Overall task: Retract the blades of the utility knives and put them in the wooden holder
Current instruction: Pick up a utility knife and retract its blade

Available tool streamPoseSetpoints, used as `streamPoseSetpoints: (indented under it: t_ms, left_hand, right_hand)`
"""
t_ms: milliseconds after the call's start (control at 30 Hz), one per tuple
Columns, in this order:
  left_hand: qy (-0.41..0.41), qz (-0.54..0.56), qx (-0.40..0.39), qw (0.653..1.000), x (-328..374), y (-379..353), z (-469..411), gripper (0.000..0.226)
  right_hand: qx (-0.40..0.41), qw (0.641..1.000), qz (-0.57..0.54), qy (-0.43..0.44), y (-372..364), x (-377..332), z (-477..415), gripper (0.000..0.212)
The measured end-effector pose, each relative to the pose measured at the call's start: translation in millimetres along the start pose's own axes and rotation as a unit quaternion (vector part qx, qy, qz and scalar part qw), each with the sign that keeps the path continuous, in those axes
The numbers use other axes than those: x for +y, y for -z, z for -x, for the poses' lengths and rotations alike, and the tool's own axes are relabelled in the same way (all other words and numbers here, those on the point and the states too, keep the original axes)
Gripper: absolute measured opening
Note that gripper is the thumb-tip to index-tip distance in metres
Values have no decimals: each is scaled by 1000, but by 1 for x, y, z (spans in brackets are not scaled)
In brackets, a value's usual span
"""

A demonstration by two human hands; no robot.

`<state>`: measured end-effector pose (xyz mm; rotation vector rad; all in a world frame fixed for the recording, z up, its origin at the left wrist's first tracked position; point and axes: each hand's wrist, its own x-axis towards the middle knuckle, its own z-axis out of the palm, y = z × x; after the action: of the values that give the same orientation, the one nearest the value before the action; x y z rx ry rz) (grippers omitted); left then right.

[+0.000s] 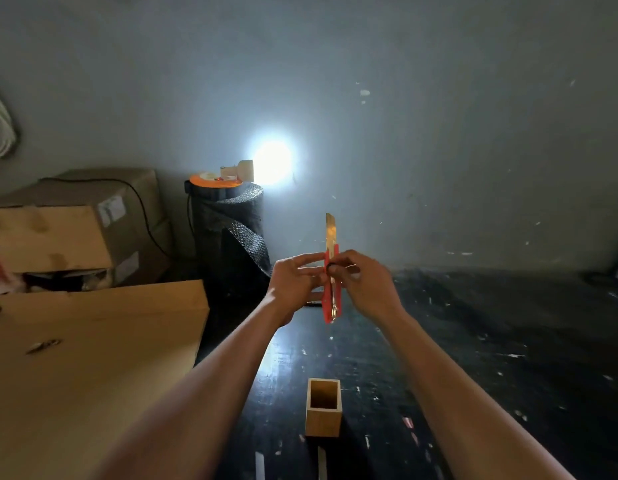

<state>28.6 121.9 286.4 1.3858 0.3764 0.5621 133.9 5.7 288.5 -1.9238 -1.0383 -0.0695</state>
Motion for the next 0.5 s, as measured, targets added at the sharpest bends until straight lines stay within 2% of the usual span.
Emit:
streamPoseSetpoints:
  t_ms: [200, 367, 500]
  left_hand:
    - [3, 15, 10, 1000, 12, 4, -4, 45]
    - [11, 40, 17, 999, 16, 10, -4, 41]
    - [8, 26, 36, 999, 26, 8, -6, 40]
  right_hand:
    - [11, 1000, -28, -3, 5, -9, 6, 14]
    - [-27, 999, -25, -3, 2, -13, 20, 16]
    - [-26, 999, -21, -1, -5, -10, 33, 16]
